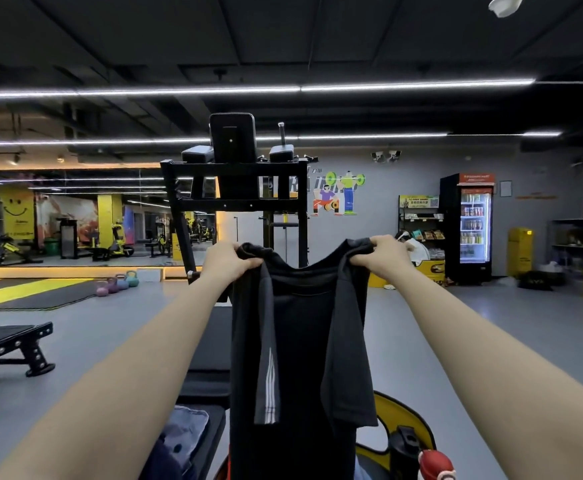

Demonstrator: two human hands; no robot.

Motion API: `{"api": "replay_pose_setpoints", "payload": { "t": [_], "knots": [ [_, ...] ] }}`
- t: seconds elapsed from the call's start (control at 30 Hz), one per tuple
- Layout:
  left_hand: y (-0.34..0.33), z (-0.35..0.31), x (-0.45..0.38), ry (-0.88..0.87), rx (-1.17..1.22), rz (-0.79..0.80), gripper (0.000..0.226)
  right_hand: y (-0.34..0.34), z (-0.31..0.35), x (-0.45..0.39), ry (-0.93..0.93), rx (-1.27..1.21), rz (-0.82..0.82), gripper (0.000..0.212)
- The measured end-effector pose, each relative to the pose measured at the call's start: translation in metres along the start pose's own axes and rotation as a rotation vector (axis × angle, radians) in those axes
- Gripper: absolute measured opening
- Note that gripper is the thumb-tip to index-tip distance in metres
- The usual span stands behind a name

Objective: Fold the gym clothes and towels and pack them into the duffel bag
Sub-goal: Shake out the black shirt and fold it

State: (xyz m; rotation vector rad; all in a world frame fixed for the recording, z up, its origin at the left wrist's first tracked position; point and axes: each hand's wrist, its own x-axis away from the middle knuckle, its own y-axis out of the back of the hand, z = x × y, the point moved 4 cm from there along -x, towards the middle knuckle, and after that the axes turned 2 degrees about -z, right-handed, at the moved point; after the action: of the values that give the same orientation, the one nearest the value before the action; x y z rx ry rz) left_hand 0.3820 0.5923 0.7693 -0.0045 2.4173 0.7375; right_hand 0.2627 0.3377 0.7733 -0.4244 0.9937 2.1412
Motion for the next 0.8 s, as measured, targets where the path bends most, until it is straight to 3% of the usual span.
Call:
{"api": "replay_pose_setpoints", "payload": {
  "t": [0.17,0.47,0.8],
  "knots": [
    [0.002,-0.006,0.006,-0.049,-0.039,0.024,0.027,0.000,0.000,0.005,-0.052,-0.066,0.051,0.032],
    [0.015,-0.018,0.028,-0.059,-0.195,0.113,0.028,0.018,0.013,0.032,-0.040,-0.030,0.093,0.023],
    [0.034,-0.054,0.064,-0.144,-0.144,0.087,0.030,0.051,0.039,0.073,-0.049,-0.016,0.109,0.042]
  ]
}}
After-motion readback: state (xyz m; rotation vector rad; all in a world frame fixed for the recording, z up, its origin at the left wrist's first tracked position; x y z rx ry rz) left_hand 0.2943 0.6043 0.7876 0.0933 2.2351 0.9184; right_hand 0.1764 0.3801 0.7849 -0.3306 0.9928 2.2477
